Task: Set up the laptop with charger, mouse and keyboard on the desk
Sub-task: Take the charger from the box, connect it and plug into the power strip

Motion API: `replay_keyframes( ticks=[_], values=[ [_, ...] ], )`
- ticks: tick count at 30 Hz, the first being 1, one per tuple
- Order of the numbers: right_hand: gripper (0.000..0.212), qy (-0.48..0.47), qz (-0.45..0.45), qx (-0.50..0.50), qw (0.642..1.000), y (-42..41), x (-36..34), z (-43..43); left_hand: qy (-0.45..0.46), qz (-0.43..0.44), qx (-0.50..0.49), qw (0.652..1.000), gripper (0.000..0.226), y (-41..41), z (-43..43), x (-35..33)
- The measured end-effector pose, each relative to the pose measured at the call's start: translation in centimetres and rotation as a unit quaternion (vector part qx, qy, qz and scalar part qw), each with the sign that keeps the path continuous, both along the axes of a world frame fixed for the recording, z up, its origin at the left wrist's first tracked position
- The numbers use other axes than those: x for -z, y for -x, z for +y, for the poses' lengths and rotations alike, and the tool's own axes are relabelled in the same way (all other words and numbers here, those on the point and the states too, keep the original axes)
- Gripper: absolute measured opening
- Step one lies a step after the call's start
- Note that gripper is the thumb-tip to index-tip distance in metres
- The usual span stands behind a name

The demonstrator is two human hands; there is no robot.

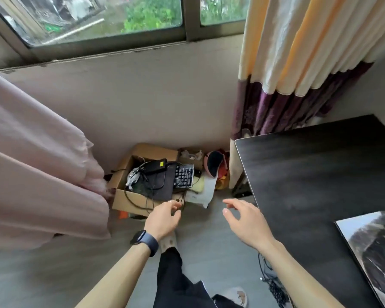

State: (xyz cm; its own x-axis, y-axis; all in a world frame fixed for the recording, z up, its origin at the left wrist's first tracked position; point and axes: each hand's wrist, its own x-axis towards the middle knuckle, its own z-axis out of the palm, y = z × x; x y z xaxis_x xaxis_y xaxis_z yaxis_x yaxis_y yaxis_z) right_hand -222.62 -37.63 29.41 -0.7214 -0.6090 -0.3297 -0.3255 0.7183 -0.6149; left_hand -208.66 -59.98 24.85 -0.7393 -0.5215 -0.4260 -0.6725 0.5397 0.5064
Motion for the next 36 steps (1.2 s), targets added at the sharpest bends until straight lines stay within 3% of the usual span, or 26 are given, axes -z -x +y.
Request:
replay_keyframes(
  ticks=[13,20,24,30,36],
  values=[
    [0.035,-0.055,-0.031,-0.023,0.998,-0.1,2.8,-20.9,-0.054,-0.010,-0.029,0.998,0.028,0.5,-21.0,3.7],
    [0.038,-0.092,-0.120,0.057,0.987,3.1,8.2,-26.5,-0.051,-0.066,-0.002,0.996,0.034,2.5,-26.9,7.7],
    [0.047,-0.130,-0.182,0.096,0.970,5.2,14.4,-27.9,-0.028,-0.106,0.063,0.992,0.039,5.5,-28.0,11.5],
    [0.068,-0.150,-0.196,0.106,0.963,9.3,25.5,-29.6,0.056,-0.099,0.180,0.977,0.052,14.5,-28.1,18.4],
    [0.081,-0.150,-0.237,0.107,0.954,13.5,32.8,-28.9,0.118,-0.141,0.311,0.932,0.069,21.9,-27.2,27.1]
  ],
)
